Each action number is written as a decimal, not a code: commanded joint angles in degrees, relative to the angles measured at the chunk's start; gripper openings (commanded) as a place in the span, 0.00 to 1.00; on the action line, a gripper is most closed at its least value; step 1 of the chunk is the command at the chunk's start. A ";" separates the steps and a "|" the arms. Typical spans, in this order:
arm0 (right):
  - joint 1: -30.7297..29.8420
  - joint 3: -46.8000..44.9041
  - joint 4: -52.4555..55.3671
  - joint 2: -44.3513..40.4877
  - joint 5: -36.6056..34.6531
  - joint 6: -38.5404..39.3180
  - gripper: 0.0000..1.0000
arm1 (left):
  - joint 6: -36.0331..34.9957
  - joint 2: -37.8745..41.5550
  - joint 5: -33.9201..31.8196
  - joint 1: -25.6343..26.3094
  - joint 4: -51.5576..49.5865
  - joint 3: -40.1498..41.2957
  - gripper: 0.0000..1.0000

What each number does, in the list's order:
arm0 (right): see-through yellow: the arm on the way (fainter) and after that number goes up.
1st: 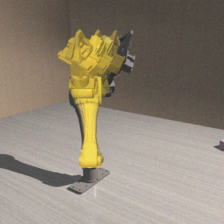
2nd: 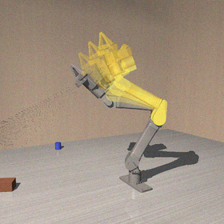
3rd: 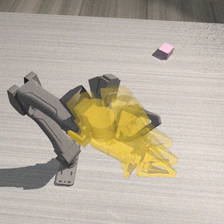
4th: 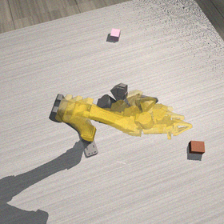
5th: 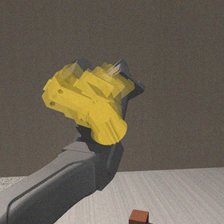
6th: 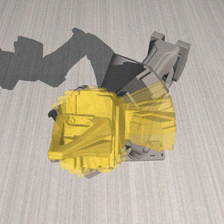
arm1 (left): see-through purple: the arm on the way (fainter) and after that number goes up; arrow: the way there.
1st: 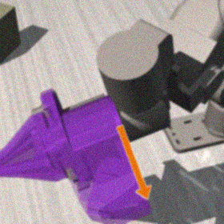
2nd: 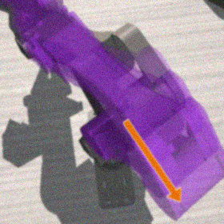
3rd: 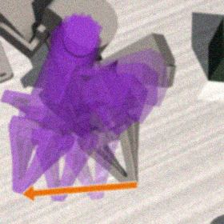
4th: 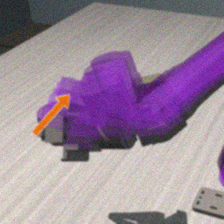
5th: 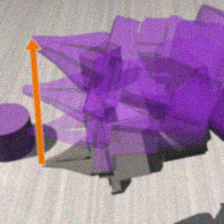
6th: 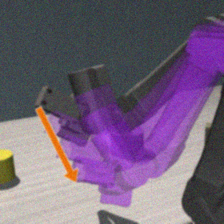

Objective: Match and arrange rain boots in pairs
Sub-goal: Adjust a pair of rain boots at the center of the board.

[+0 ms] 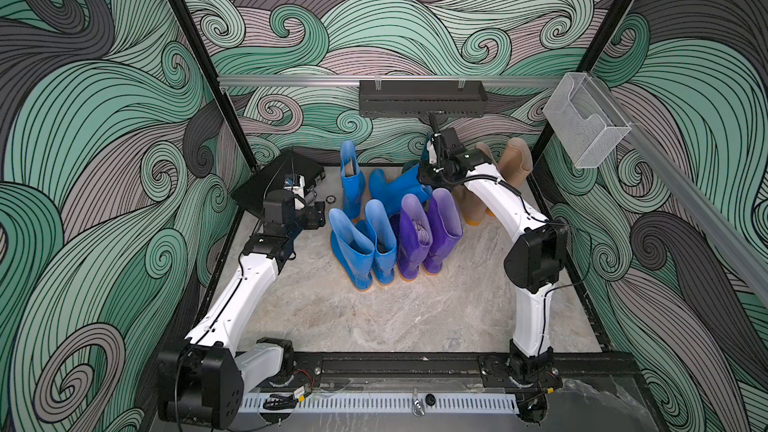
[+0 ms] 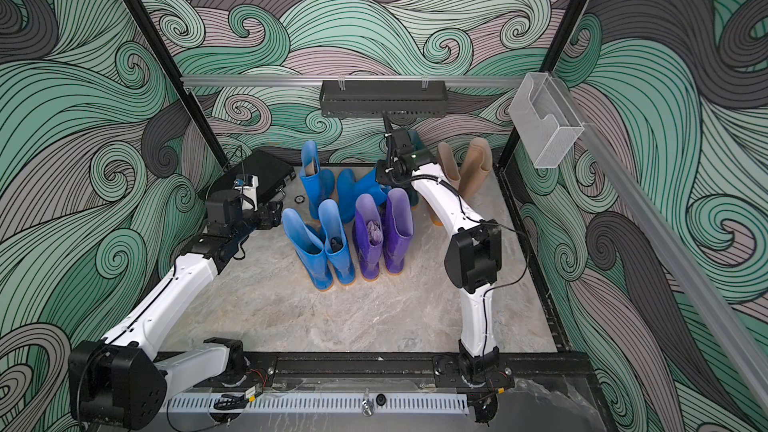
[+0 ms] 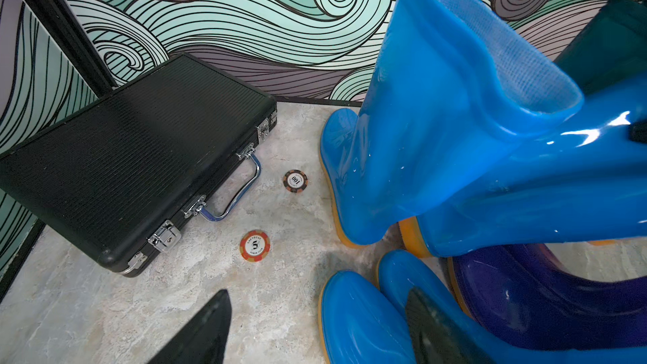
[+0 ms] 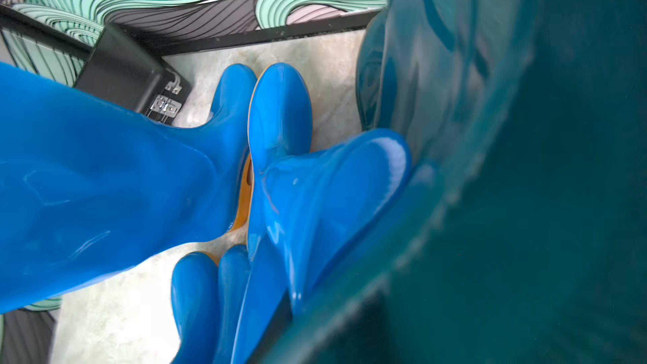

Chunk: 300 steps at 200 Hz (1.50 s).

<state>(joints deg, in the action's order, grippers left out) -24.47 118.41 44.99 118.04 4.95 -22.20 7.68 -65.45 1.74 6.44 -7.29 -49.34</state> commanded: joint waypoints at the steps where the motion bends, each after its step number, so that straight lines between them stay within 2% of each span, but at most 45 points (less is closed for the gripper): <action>1: -1.72 3.26 -2.93 0.64 5.17 6.73 0.19 | -0.09 -0.29 0.19 -0.20 0.30 -0.16 0.79; 25: -1.82 7.16 -3.07 2.63 6.29 8.57 0.08 | 0.40 -0.43 0.33 -0.22 0.47 -0.32 0.79; 32: -1.81 8.64 -2.65 3.36 6.50 8.90 0.00 | 0.49 -0.38 0.33 -0.22 0.48 -0.41 0.79; 47: -2.34 11.67 -1.68 4.45 5.73 9.64 0.00 | 0.58 -0.25 0.37 -0.24 0.19 -0.49 0.79; 78: -4.73 17.97 -0.21 5.53 3.00 16.27 0.00 | 0.80 0.18 0.37 -0.20 0.23 -0.50 0.79; 117: -5.41 29.37 6.05 9.86 -1.80 18.77 0.00 | 1.21 -0.07 0.37 -0.20 0.61 -0.75 0.79; 168: -7.44 35.16 5.69 10.97 -7.02 22.17 0.00 | 1.35 -0.21 0.46 -0.20 0.70 -1.19 0.79; 211: -10.16 35.95 3.12 11.22 -8.98 27.32 0.00 | 1.63 -0.69 1.42 -0.21 0.84 -1.81 0.79; 238: -10.59 35.82 2.25 13.09 -7.19 25.84 0.00 | 1.89 -1.30 2.58 -0.22 1.20 -1.90 0.79; 278: -13.27 37.77 -0.39 14.52 -14.75 31.03 0.00 | 1.78 -1.68 4.05 -0.20 1.39 -2.45 0.79; 300: -13.34 37.51 -4.09 13.56 -14.85 34.04 0.00 | 2.07 -1.85 4.19 -0.27 1.55 -2.60 0.79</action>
<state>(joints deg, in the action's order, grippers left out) -36.93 152.70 55.83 134.50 -6.70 5.23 9.17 -66.98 4.49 6.44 -6.79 -49.54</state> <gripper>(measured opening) 0.090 0.790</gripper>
